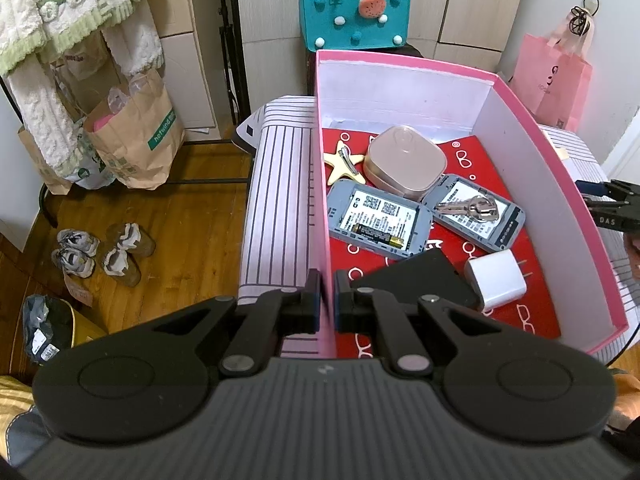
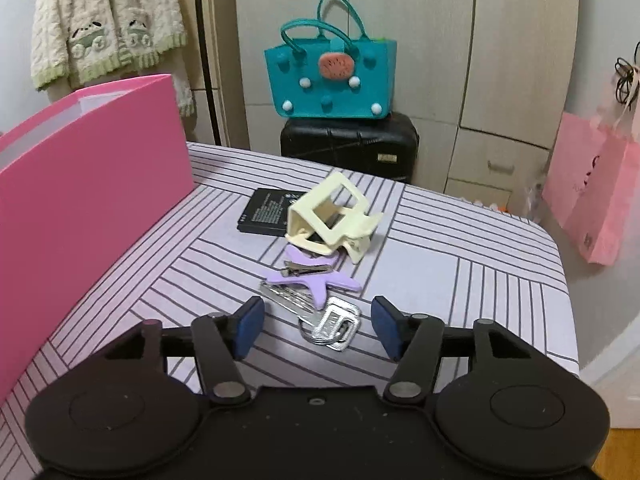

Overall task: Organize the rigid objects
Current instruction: 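Reach the right tool to the remaining silver keys and close on them, then lift the silver keys with the right tool, then carry the keys with the right tool into the box and release, then grasp the purple star hair clip with the right tool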

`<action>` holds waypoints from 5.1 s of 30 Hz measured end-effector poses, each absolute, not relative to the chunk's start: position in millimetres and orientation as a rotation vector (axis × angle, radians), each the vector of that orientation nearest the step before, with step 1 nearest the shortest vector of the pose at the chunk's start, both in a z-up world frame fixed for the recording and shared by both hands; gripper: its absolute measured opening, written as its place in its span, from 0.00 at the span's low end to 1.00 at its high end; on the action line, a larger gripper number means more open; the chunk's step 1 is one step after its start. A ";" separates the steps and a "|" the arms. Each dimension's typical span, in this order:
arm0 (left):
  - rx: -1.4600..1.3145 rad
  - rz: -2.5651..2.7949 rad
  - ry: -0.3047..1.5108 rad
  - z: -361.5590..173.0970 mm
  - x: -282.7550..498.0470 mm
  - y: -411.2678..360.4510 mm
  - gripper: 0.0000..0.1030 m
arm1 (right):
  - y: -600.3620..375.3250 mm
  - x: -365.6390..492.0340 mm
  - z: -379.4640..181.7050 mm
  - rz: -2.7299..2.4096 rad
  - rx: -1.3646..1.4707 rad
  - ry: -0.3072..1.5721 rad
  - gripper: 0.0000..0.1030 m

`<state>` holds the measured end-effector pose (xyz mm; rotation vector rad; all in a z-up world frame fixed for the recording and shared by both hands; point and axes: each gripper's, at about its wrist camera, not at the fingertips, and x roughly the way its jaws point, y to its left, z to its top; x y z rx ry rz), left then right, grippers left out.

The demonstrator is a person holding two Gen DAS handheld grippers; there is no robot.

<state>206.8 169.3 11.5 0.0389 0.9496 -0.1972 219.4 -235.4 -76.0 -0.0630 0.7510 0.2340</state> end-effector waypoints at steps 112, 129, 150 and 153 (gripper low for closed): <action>0.237 -0.249 0.973 17.0 203.2 151.3 0.05 | -107.3 218.6 56.5 0.607 0.025 0.656 0.34; 0.181 -0.235 0.955 17.0 201.3 155.8 0.05 | -241.5 212.5 -19.6 0.224 0.112 0.704 0.48; 0.197 -0.204 0.954 14.9 203.5 147.3 0.05 | -228.6 233.9 -78.4 0.155 0.103 0.687 0.69; 0.192 -0.207 0.952 14.9 202.9 147.2 0.05 | -224.4 232.5 -83.9 0.133 0.045 0.666 0.69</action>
